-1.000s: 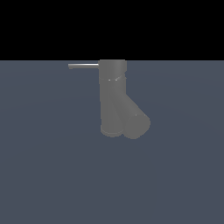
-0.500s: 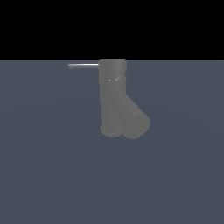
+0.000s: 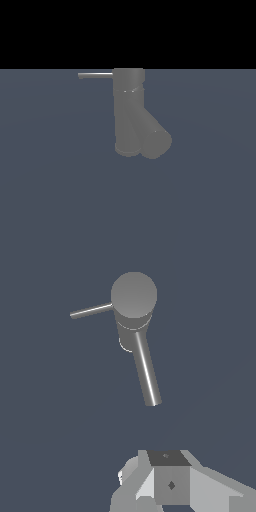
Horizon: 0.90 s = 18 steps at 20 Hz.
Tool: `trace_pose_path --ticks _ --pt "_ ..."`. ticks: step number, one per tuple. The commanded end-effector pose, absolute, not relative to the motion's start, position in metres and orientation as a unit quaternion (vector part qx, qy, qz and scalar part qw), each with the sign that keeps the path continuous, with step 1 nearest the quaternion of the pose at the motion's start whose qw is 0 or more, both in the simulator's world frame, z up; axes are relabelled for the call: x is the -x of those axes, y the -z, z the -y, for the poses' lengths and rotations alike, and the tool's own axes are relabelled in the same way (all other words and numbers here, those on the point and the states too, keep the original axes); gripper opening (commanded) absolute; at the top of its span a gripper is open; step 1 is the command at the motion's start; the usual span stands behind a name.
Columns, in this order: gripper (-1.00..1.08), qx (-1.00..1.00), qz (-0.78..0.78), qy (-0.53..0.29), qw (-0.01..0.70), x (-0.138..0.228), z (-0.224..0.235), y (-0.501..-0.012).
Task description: Turn on the faucet by rotating a designated handle.
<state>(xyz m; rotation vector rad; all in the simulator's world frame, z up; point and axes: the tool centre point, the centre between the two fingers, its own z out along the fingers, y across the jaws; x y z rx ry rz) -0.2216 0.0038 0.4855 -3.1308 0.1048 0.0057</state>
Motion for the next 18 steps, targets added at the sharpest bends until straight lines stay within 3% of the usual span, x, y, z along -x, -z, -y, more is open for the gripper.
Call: trace_pose_path --ticks 1,18 --pt "-1.00 0.998 -0.055 -0.002 0.006 0.212 -0.006 -0.482" --pt "-1.00 0.971 -0.240 -0.006 0.013 0.127 -0.034 -0.444"
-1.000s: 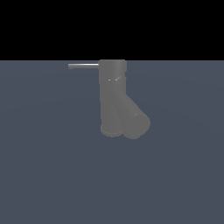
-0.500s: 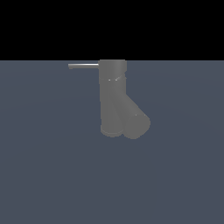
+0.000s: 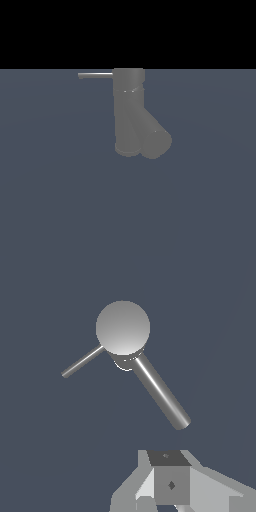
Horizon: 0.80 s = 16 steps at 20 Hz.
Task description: Turn on the faucet by rotating a designated handle.
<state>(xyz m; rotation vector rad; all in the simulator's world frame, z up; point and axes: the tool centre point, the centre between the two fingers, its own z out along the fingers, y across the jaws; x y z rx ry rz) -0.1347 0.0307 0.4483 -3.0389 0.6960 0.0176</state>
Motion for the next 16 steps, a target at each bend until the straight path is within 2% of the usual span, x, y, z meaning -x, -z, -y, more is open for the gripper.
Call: trace_pose_path --ticks 1,16 --pt "-1.00 0.968 -0.251 -0.006 0.013 0.122 -0.035 -0.441" --pt "-1.00 0.911 -0.411 -0.008 0.011 0.055 -0.067 -0.388"
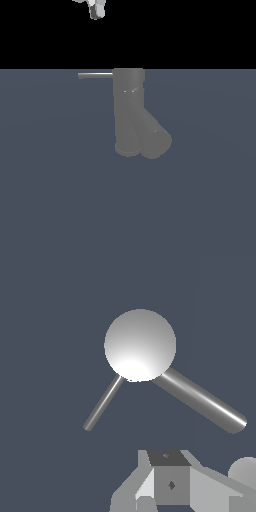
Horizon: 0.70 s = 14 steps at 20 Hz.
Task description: Turn on the faucet by rotating a designated handle.
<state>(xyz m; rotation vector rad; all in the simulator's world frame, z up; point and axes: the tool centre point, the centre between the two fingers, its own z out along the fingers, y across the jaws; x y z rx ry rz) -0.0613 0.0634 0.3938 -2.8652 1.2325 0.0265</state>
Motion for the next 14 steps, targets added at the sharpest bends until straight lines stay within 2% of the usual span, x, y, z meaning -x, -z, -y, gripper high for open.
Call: trace_pose_path --ticks 1,14 --pt "-1.00 0.907 -0.422 -0.009 0.011 0.051 -0.069 -0.384" --pt "-1.00 0.835 -0.550 -0.006 0.005 0.002 -0.100 -0.324"
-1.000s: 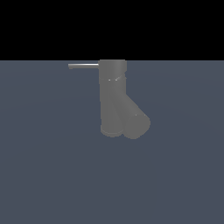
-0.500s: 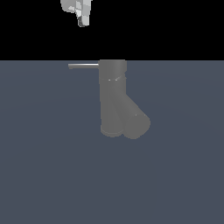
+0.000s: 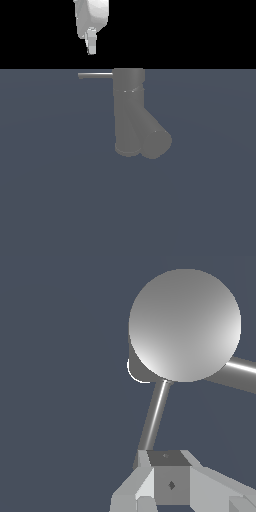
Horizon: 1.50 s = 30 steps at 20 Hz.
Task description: Turn on the faucet by rotating a designated handle.
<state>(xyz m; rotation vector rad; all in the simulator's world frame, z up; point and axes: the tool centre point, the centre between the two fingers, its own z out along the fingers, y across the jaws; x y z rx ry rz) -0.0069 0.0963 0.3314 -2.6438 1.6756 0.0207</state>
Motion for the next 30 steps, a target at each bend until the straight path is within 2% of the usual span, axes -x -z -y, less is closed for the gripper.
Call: trace_pose_path --ticks 1,18,24,30 --pt "-1.00 0.829 -0.559 -0.006 0.005 -0.002 -0.103 -0.319" --pt "-1.00 0.768 -0.640 0.000 0.000 -0.029 -0.125 -0.271" --pt "-1.00 0.768 -0.641 0.000 0.000 -0.029 -0.125 -0.270" --pt "-1.00 0.768 -0.641 0.000 0.000 -0.012 -0.121 -0.270"
